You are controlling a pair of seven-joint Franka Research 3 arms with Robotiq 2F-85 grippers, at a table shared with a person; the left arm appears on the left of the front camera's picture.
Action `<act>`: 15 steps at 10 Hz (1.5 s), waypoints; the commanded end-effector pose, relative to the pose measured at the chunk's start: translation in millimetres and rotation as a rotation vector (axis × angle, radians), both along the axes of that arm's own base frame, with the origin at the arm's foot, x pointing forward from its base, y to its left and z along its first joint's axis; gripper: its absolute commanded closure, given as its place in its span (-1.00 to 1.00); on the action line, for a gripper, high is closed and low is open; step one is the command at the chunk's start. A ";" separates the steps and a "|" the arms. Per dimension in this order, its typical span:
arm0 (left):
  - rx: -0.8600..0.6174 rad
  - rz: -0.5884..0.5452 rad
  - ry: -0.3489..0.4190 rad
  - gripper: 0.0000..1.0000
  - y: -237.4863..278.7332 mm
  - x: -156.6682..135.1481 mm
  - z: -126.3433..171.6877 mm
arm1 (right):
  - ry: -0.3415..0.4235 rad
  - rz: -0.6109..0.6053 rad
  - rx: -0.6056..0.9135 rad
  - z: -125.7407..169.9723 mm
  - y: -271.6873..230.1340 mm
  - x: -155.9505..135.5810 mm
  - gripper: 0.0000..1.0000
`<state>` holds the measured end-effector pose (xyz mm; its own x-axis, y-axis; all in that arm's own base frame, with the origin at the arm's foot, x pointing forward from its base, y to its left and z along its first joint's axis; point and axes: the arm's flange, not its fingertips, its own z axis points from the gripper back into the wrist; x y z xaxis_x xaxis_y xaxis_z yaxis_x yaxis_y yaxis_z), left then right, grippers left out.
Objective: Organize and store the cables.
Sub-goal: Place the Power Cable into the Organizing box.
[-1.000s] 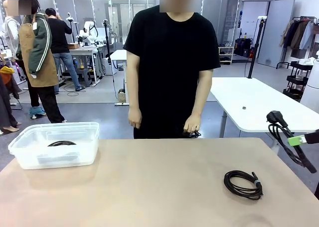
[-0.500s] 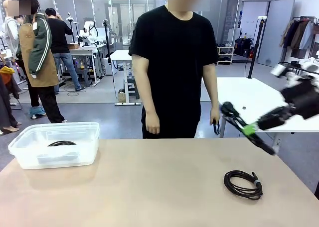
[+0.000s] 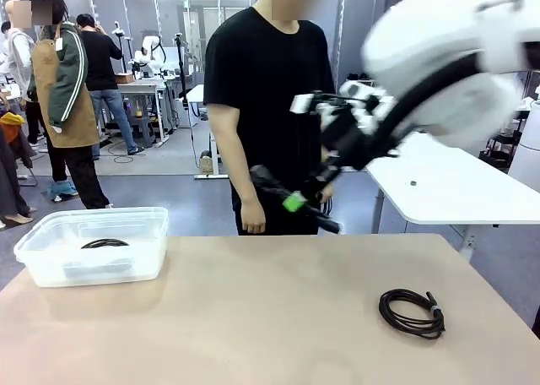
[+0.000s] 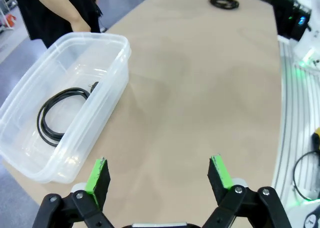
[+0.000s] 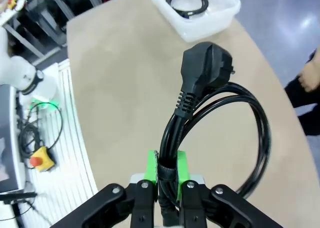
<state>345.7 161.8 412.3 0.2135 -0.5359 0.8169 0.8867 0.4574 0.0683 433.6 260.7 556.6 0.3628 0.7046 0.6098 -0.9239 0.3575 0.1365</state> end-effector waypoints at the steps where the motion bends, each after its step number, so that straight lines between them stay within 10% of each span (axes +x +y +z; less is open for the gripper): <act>1: -0.018 0.001 -0.015 -1.00 0.7 0.7 0.0 | 0.003 -0.004 -0.072 17.0 67.7 47.5 0.91; 5: -0.018 0.001 -0.015 -1.00 0.7 0.7 0.0 | -0.038 0.003 -0.071 -2.0 189.1 72.8 0.91; 15: -0.018 0.001 -0.015 -1.00 0.7 0.7 0.0 | -0.047 0.031 -0.045 -16.1 197.2 68.8 0.91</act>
<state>345.6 161.9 412.2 0.2140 -0.5358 0.8168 0.8865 0.4577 0.0679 502.9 458.5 537.2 0.3139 0.7417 0.5928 -0.9395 0.3330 0.0808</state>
